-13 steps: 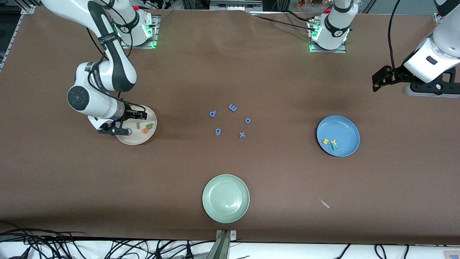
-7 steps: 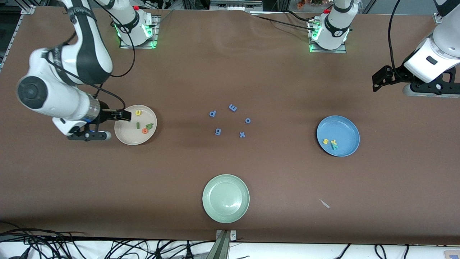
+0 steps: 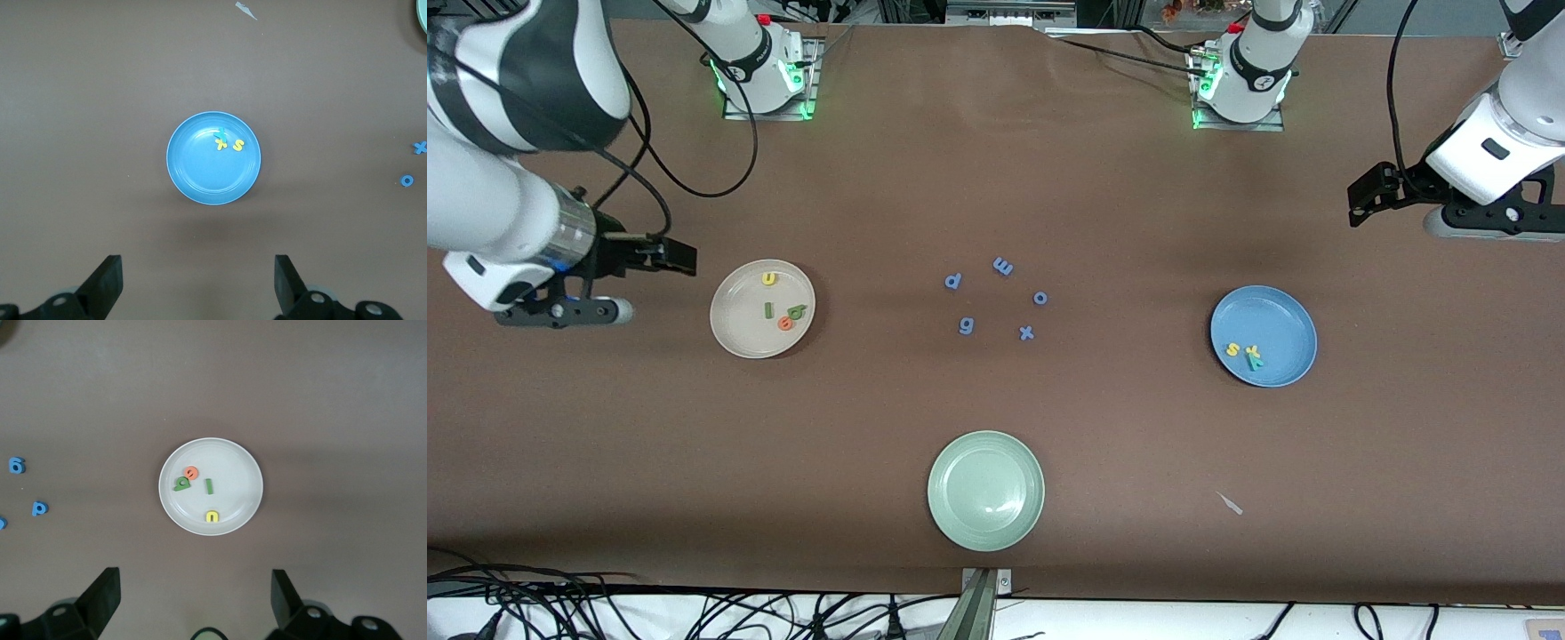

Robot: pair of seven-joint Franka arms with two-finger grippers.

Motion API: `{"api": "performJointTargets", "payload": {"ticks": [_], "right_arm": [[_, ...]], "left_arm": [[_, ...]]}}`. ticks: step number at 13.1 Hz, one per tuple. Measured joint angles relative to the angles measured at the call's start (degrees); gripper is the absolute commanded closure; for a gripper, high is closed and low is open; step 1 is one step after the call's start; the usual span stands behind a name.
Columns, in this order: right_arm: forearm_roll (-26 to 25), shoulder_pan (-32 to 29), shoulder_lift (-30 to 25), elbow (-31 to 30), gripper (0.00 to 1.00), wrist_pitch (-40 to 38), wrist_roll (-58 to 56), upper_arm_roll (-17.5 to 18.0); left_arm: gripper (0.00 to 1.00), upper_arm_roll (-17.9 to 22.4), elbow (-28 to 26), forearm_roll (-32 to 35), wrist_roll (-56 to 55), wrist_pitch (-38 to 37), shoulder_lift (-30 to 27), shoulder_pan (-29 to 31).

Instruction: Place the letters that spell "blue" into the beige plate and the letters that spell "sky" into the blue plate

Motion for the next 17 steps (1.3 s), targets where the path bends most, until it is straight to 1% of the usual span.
{"api": "performJointTargets", "payload": {"ticks": [2,3,4,5,6,8,10,11,17], "right_arm": [[-1.05,-1.21,-2.63,0.87,0.0,-1.18,-0.36,0.34],[-1.09,-3.89,-4.01,0.86,0.0,-1.63,-1.58,1.7],[-1.08,-7.93,-5.3,0.6,0.0,-2.25,-3.24,4.25],[-1.07,-11.69,-6.77,-0.74,0.0,-2.58,-4.39,6.64],[-1.07,-13.82,-8.34,-3.12,0.0,-2.37,-5.08,7.91],[-1.08,-15.79,-10.58,-7.82,0.0,-0.82,-5.23,9.92],[-1.39,-18.13,-11.05,-9.34,0.0,0.04,-5.22,13.41],[-1.84,-18.51,-11.06,-9.39,0.0,0.05,-5.2,14.29],[-4.24,-18.7,-11.61,-9.06,0.0,0.29,-5.22,14.94]], "left_arm": [[0.0,0.0,0.02,0.0,0.0,-0.05,0.01,0.01],[0.0,0.0,0.02,0.0,0.0,-0.06,0.01,0.02],[0.0,0.0,0.02,0.0,0.0,-0.08,0.01,0.02],[0.0,0.0,0.02,0.0,0.0,-0.1,0.01,0.02],[0.0,0.0,0.02,0.0,0.0,-0.11,0.01,0.02],[0.0,0.0,0.02,0.0,0.0,-0.13,0.01,0.02],[0.0,0.0,0.02,0.0,0.0,-0.15,0.01,0.02],[0.0,0.0,0.02,0.0,0.0,-0.16,0.01,0.02],[0.0,0.0,0.02,0.0,0.0,-0.72,0.01,0.02]]}}
